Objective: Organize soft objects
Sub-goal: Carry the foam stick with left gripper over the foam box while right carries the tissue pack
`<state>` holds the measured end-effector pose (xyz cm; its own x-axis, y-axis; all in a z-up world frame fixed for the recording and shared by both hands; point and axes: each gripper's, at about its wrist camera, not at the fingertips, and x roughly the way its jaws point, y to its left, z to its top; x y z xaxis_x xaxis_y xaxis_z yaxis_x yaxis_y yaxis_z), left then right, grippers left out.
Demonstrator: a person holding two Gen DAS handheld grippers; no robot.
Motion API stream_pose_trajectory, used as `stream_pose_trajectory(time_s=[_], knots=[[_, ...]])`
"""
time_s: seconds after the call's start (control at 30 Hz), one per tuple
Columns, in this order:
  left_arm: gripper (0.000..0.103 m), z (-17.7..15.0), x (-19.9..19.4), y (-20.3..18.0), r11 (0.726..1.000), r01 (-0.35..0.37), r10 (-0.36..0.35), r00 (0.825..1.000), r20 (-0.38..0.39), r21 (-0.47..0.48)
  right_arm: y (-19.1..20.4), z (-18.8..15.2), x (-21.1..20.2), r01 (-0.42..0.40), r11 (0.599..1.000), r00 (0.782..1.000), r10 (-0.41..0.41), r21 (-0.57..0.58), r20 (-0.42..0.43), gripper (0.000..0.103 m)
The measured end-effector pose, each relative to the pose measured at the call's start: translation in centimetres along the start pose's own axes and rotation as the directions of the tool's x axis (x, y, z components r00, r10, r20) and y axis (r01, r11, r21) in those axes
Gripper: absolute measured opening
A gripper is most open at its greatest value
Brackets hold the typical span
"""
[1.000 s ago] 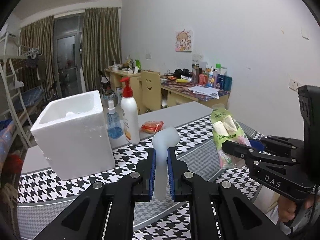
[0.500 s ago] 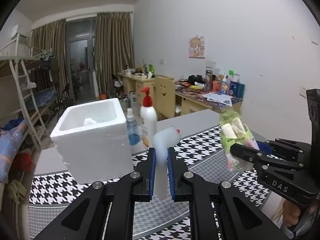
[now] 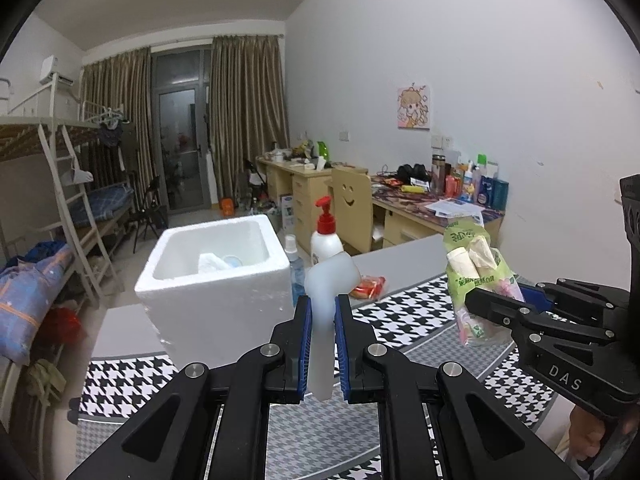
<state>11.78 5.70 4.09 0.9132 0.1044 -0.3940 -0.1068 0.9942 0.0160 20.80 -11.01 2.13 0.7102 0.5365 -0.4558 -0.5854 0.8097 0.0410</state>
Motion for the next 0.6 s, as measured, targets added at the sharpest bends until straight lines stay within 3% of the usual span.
stream_pose_trajectory(time_s=[0.6], knots=[[0.013, 1.7, -0.3, 2.6, 0.994, -0.110, 0.111, 0.993, 0.046, -0.018, 2.0, 1.9, 0.4, -0.062, 0.998, 0.997, 0.063, -0.034, 0.045, 0.026]])
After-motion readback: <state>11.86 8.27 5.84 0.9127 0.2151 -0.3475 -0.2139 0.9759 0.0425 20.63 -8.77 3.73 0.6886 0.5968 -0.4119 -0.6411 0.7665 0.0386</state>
